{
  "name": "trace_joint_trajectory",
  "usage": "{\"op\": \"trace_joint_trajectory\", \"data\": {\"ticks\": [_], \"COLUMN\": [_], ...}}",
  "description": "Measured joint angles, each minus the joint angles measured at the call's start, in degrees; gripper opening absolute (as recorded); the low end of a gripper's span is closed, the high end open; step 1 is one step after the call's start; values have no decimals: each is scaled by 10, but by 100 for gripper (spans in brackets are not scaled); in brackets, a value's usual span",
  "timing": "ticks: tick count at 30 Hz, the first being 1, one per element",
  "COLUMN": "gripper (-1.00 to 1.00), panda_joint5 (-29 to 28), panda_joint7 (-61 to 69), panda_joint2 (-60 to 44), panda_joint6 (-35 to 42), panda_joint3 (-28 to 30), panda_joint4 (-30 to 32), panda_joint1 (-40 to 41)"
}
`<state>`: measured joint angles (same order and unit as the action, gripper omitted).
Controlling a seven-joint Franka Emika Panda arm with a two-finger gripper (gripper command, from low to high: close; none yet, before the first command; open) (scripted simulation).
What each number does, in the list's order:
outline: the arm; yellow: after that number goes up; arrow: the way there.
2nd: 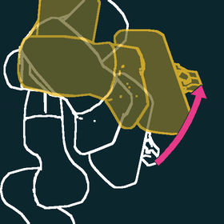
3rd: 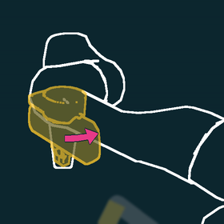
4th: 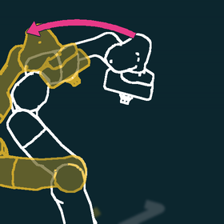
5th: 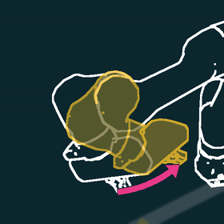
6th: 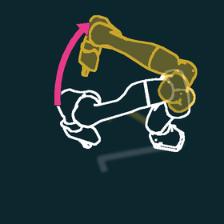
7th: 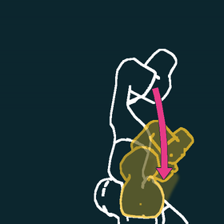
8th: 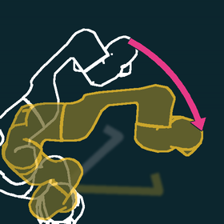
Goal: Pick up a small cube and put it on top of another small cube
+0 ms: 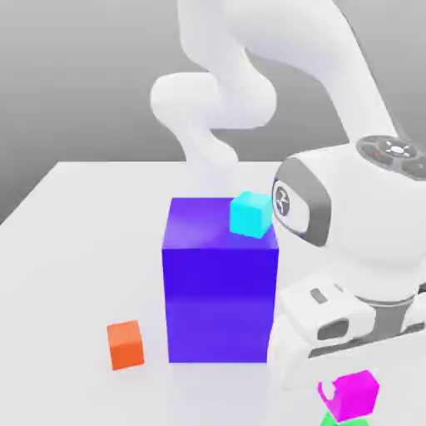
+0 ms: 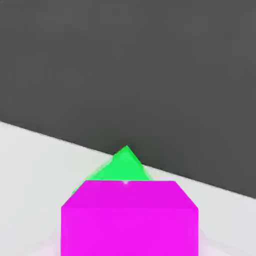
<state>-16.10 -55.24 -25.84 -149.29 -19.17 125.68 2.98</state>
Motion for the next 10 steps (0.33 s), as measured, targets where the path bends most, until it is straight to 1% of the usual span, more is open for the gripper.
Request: {"op": "trace_joint_trajectory", "data": {"ticks": [6, 8, 10], "gripper": [100, 100, 100], "panda_joint5": [-6, 6, 30], "panda_joint7": [-3, 5, 22], "panda_joint2": [-8, 12, 49], "panda_joint6": [-7, 11, 42], "panda_joint3": [4, -5, -20], "panda_joint4": [-1, 1, 4], "panda_joint1": [-3, 3, 14]}}
